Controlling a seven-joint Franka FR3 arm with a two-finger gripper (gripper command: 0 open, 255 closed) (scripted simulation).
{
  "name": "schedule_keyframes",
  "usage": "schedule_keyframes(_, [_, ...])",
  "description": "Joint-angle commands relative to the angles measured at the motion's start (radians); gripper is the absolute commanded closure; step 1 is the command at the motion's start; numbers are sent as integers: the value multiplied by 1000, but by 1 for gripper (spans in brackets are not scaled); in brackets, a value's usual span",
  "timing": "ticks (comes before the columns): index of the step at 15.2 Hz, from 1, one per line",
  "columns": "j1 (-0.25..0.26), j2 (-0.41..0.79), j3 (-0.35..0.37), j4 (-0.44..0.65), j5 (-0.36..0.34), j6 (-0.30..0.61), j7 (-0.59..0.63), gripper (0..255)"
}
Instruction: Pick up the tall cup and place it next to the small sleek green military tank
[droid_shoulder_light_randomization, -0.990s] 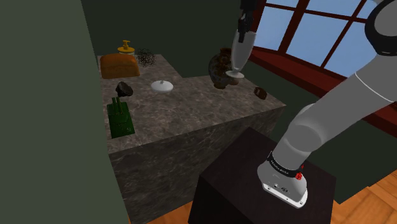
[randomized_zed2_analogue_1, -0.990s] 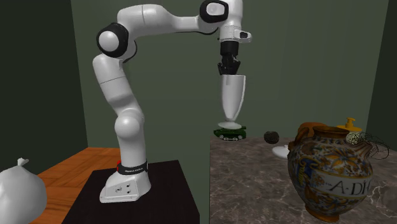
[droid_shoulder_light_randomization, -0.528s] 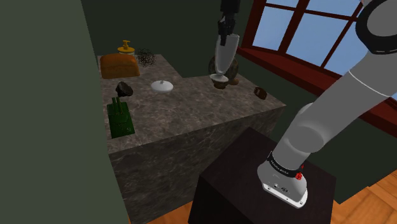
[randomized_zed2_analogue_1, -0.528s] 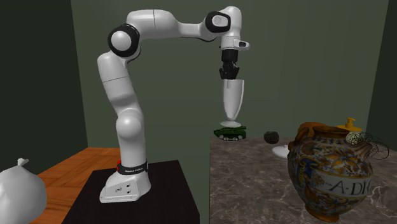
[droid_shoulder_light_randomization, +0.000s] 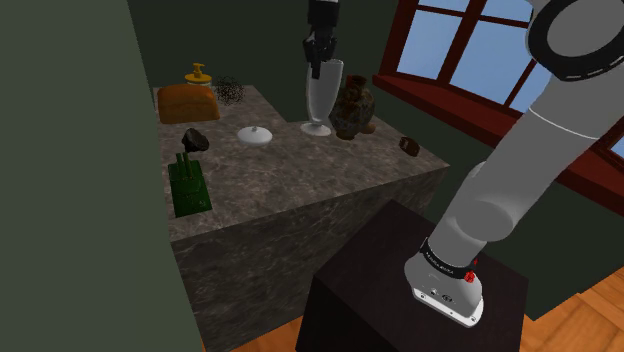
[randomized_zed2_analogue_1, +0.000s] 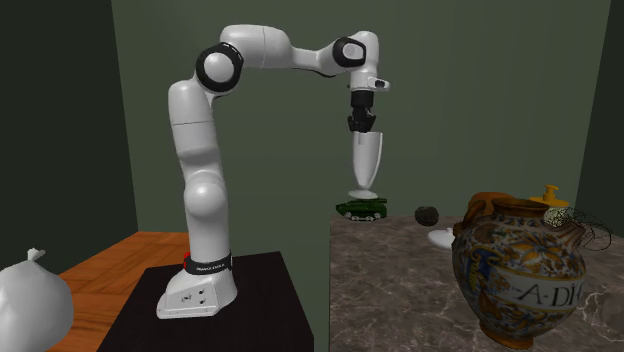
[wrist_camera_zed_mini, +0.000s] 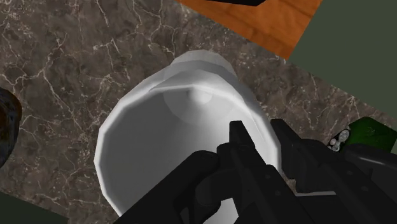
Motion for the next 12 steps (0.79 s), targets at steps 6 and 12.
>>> schedule_keyframes(6, [66,165,74,141,0,24,141,255])
schedule_keyframes(12, [133,351,119,340,-22,8,250,255])
